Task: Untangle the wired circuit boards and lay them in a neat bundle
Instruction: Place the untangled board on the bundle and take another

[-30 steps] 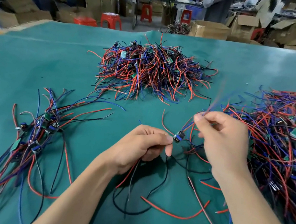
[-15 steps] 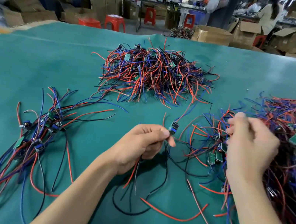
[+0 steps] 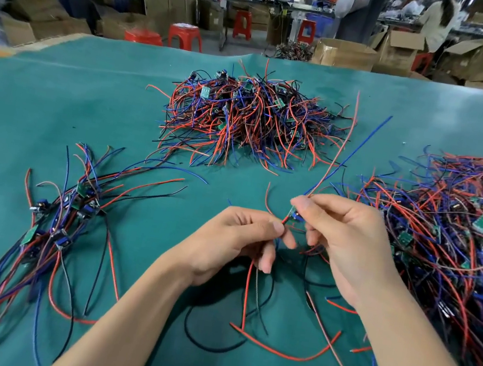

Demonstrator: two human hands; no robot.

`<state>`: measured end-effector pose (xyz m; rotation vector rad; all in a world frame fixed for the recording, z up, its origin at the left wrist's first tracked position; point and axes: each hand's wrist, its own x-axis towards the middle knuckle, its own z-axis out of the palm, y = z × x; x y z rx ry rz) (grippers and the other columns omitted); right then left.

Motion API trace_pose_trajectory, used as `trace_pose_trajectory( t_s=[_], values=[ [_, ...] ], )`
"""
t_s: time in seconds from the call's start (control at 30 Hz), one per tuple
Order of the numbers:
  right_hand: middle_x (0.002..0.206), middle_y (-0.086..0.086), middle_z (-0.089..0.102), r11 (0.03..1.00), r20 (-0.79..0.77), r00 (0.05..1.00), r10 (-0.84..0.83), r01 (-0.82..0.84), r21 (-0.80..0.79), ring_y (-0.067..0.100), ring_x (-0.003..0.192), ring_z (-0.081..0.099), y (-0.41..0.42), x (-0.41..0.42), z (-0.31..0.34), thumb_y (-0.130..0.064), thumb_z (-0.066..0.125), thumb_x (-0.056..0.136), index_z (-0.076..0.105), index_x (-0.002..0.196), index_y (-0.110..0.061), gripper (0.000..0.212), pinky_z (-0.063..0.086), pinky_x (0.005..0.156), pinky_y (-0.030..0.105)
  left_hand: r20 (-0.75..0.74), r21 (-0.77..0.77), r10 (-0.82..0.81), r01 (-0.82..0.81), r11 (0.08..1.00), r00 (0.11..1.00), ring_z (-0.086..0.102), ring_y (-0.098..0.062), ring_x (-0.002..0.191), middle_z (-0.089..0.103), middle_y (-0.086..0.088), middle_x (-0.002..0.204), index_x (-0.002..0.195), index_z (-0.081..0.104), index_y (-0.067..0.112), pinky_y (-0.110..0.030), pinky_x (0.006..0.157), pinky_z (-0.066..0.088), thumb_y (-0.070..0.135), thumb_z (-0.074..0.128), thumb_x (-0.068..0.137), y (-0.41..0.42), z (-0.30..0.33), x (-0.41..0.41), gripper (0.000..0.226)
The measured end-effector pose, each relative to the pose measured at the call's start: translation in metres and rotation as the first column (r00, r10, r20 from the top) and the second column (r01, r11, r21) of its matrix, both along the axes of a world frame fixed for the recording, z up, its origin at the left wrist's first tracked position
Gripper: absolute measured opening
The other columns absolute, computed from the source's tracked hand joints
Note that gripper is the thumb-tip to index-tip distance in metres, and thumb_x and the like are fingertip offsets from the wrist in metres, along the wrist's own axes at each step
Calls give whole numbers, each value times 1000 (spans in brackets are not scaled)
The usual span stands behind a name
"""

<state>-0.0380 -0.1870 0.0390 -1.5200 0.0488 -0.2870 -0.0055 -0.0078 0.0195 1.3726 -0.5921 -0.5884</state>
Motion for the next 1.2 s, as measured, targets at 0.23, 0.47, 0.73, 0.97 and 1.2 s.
trace_pose_trajectory(
  t_s=[0.23,0.47,0.73,0.97,1.2],
  values=[
    [66,-3,66,877,-65,969,-240,245,413,4,57,53,-23,3,16,-10,70,89,74,80,-10,10,45,58,14,25,37,-49,48,998,999,54,-11,55,64,-3,59,86,67,10,-17,60,44,19,47,103,-2,5,-4,27],
    [64,-7,67,738,-23,920,-392,329,589,1,53,52,-42,1,57,-11,71,93,64,73,-18,22,41,53,13,10,39,3,-4,999,1000,56,-15,61,69,-7,67,86,68,8,-22,65,46,9,45,103,-1,6,-5,28],
    [63,1,68,885,27,1000,-12,-2,466,5,47,58,58,26,111,-7,72,90,69,74,-9,16,48,47,15,-29,-20,46,-46,999,999,59,-11,63,72,-4,73,85,70,14,-17,62,47,5,53,96,-2,4,-4,22],
    [84,19,62,857,-252,834,490,-514,-33,26,65,60,163,72,98,-23,68,98,66,97,5,28,60,60,28,-41,-63,154,-156,986,987,61,-11,74,70,-2,79,71,76,25,-20,65,50,16,60,71,-3,2,-4,19],
    [108,18,71,723,-398,915,68,-320,-612,25,71,60,111,132,49,-10,68,93,68,120,-5,28,56,56,33,-18,-18,90,-90,996,996,56,-16,67,70,-6,76,85,63,6,-21,63,46,-6,50,93,-4,0,0,19]
  ],
)
